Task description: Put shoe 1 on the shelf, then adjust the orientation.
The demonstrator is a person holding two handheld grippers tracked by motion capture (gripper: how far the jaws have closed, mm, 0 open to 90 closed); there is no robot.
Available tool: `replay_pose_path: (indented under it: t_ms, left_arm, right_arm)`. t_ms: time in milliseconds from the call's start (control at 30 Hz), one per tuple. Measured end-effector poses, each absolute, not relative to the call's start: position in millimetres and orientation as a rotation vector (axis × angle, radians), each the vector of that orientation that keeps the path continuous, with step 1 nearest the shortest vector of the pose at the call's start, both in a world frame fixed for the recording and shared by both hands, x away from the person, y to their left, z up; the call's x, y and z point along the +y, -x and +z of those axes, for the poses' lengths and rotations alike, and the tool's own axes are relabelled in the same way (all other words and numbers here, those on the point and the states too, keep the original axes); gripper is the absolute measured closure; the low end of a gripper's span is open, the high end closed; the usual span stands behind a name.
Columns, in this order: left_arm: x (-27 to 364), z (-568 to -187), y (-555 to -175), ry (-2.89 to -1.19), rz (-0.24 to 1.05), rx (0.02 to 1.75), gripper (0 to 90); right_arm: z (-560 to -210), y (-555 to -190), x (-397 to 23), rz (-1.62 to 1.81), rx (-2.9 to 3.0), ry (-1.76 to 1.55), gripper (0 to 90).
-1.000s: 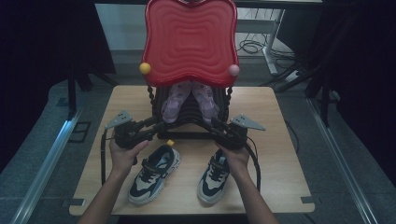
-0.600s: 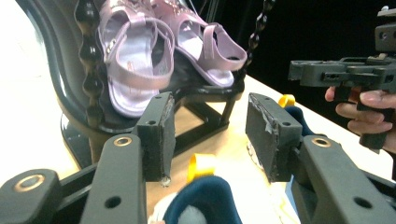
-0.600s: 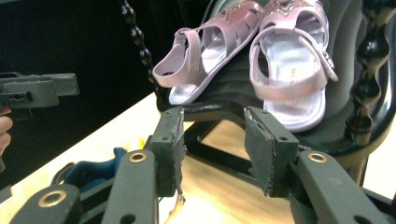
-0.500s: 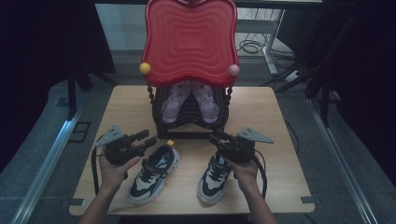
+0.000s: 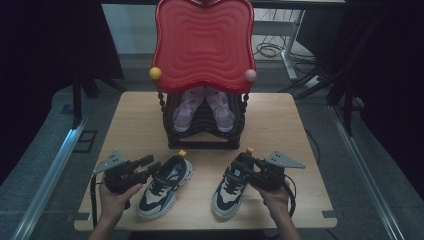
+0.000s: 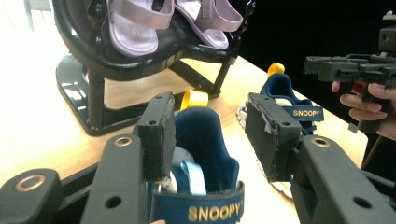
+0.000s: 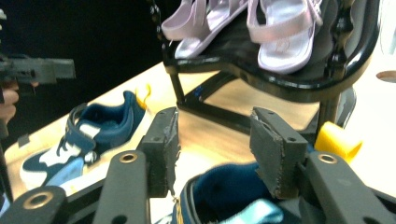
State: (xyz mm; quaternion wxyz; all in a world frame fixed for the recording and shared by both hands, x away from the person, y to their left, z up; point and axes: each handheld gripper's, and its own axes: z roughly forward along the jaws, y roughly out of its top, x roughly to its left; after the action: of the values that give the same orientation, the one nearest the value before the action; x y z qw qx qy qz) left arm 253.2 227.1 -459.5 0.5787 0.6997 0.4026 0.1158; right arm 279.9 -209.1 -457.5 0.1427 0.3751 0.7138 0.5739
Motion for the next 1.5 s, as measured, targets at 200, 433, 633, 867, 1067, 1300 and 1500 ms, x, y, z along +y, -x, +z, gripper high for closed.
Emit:
replay_pose_path:
  t_ms: [200, 433, 633, 867, 1067, 1300, 1500]
  left_arm:
    - [231.2, -468.0, -245.0, -1.651, 0.263, 0.929, 51.9]
    - [234.5, -470.9, -241.3, -1.661, 0.245, 0.94, 51.8]
    - [230.9, -476.9, -236.7, -1.722, 0.177, 0.878, 67.5]
    - [220.4, -485.3, -234.1, -1.807, 0.128, 0.85, 85.5]
    - [217.4, -487.8, -232.5, -1.833, 0.108, 0.842, 88.4]
    - [207.4, -490.8, -228.4, -1.863, 0.088, 0.838, 88.7]
    - [197.4, -496.4, -227.9, -1.901, 0.066, 0.834, 88.8]
  right_arm:
    - [-465.1, -275.3, -215.8, 1.617, 2.094, -1.09, 49.5]
    - [-464.9, -269.5, -218.3, 1.622, 2.097, -1.1, 47.9]
    - [-466.1, -268.9, -224.3, 1.63, 2.08, -1.129, 48.0]
    - [-468.4, -267.4, -231.1, 1.611, 2.069, -1.146, 48.0]
    - [-467.4, -269.6, -229.4, 1.619, 2.059, -1.164, 48.0]
    - [-467.8, -269.5, -224.3, 1.619, 2.076, -1.144, 47.9]
    - [-467.0, -269.8, -225.9, 1.616, 2.064, -1.146, 47.9]
